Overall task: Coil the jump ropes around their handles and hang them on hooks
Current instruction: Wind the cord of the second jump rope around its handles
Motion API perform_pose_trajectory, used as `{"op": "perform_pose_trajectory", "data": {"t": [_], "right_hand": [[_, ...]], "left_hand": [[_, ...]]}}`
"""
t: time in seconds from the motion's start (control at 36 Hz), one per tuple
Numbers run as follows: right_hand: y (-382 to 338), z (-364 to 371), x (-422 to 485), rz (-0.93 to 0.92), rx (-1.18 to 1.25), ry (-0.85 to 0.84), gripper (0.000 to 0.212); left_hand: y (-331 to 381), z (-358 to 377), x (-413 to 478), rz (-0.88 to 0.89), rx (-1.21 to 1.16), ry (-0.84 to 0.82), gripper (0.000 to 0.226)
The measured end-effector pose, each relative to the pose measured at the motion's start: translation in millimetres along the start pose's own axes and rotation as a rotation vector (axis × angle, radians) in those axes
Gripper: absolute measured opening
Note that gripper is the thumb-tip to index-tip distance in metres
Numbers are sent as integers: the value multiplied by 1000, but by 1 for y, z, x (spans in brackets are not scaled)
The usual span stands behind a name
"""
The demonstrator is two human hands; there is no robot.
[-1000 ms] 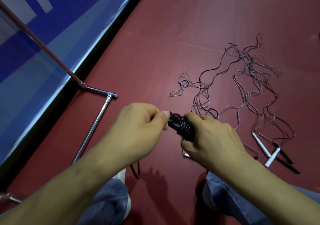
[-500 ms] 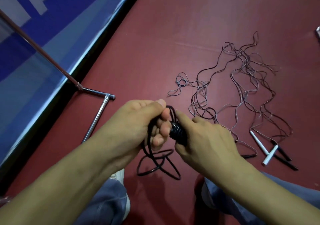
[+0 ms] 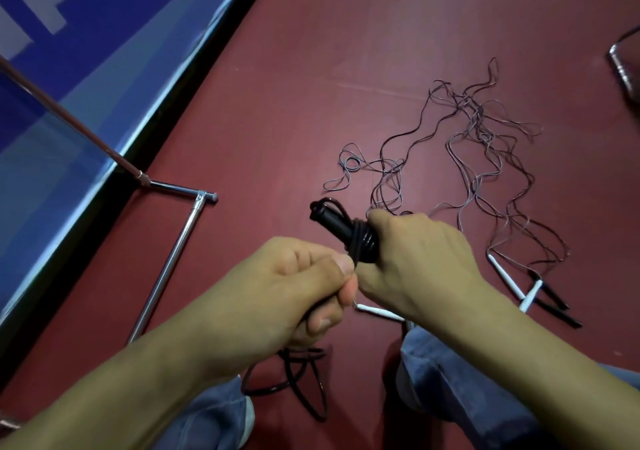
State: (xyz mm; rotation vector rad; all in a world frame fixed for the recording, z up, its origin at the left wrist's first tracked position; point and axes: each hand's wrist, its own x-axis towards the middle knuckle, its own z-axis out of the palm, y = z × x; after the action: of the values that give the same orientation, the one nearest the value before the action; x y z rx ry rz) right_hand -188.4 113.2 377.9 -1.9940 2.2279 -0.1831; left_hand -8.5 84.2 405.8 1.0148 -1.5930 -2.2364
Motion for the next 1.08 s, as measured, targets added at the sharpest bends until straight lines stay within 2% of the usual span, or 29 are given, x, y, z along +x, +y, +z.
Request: {"op": "perform_pose_trajectory", "data": {"t": [0.17, 0.25, 0.56, 0.67, 0.75, 0.86, 1.08], "right_hand": [[10, 1, 6, 12, 201, 4, 37], [10, -2, 6, 118, 401, -7, 33], [-5, -20, 6, 74, 891, -135, 18], [-9, -28, 4, 73, 1123, -224, 29], [-13, -29, 3, 107, 1266, -279, 25], [-14, -27, 3, 247, 1354, -329, 51], [-18, -20, 2, 363, 1620, -517, 50]], "left_hand": [[-1, -8, 4, -17, 74, 13, 35], [0, -15, 5, -14, 106, 19, 33], [9, -48, 3, 64, 194, 127, 30], [8, -51, 4, 81, 223, 139, 29], [7, -48, 6, 104, 242, 130, 31], [6, -37, 9, 137, 241, 104, 32], [8, -28, 15, 153, 516, 168, 33]]}}
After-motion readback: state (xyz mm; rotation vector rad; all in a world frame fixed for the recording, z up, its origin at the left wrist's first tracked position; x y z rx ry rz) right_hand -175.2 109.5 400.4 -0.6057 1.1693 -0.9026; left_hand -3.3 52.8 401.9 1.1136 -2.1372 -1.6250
